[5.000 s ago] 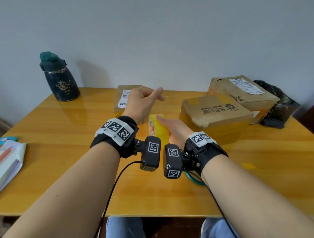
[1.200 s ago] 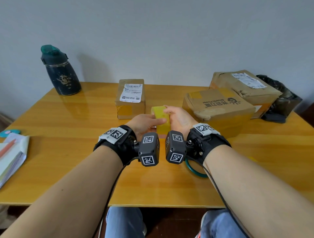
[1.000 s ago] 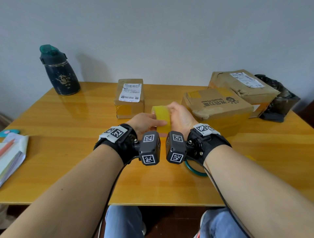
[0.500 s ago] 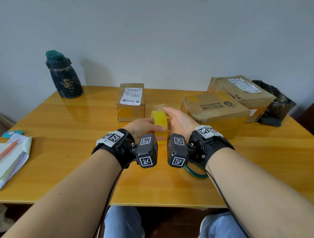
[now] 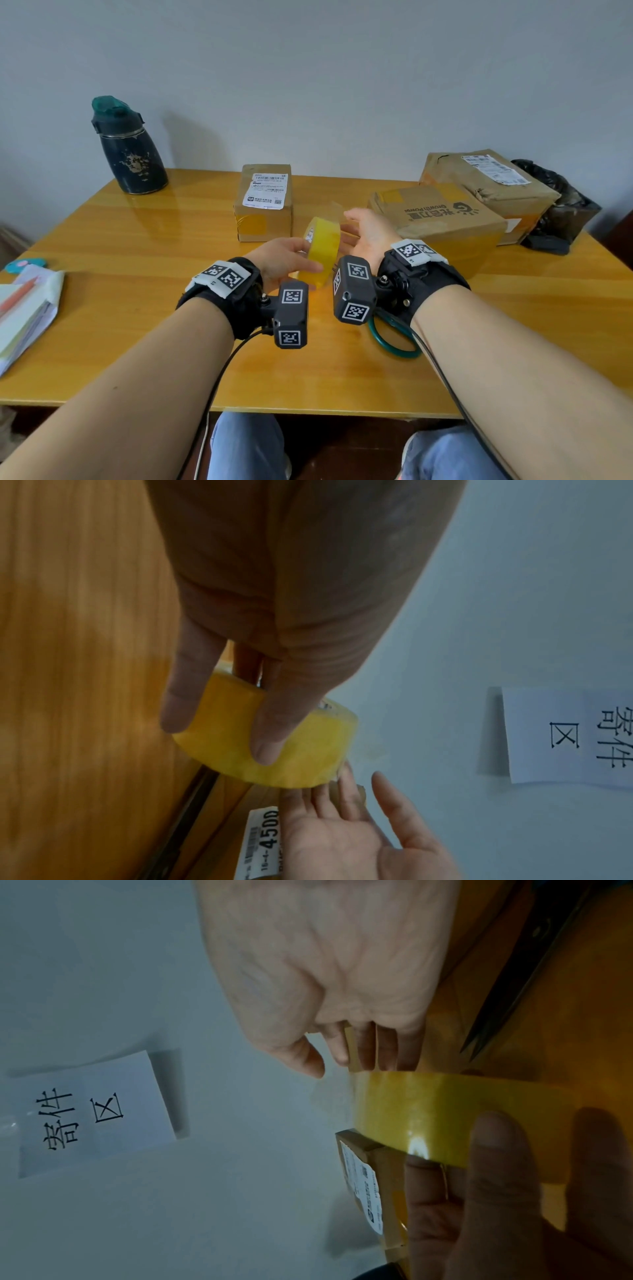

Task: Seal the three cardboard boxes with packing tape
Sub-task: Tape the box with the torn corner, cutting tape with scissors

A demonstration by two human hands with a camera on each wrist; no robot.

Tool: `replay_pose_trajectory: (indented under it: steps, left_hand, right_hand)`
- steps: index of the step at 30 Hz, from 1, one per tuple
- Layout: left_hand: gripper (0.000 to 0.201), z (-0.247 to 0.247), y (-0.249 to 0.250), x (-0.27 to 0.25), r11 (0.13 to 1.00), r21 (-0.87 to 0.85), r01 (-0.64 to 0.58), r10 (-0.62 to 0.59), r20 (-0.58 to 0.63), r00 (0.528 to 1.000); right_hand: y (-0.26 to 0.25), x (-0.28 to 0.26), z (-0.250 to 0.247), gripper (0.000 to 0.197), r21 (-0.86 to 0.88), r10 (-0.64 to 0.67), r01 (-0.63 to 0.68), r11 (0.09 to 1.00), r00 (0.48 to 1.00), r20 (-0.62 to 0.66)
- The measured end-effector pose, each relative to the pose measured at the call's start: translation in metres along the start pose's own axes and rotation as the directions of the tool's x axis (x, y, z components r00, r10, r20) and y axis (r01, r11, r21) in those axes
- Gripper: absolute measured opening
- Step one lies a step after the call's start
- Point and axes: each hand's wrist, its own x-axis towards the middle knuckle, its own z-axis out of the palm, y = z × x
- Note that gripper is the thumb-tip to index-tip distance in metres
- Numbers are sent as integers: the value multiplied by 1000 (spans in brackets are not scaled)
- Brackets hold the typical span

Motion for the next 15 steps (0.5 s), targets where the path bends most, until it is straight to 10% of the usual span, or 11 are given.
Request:
replay_pose_trajectory:
  steps: [7,15]
  left_hand:
    - [21,-2,1,-1,999,25,22,-23,47,999]
    - [31,10,15,-7,1000,3,-3,3,-35,999]
  right_hand:
    - [3,1,2,9,-190,-149,138,972,988,-48]
    - [6,-20,-2,9,-593,-587,465,657,810,-15]
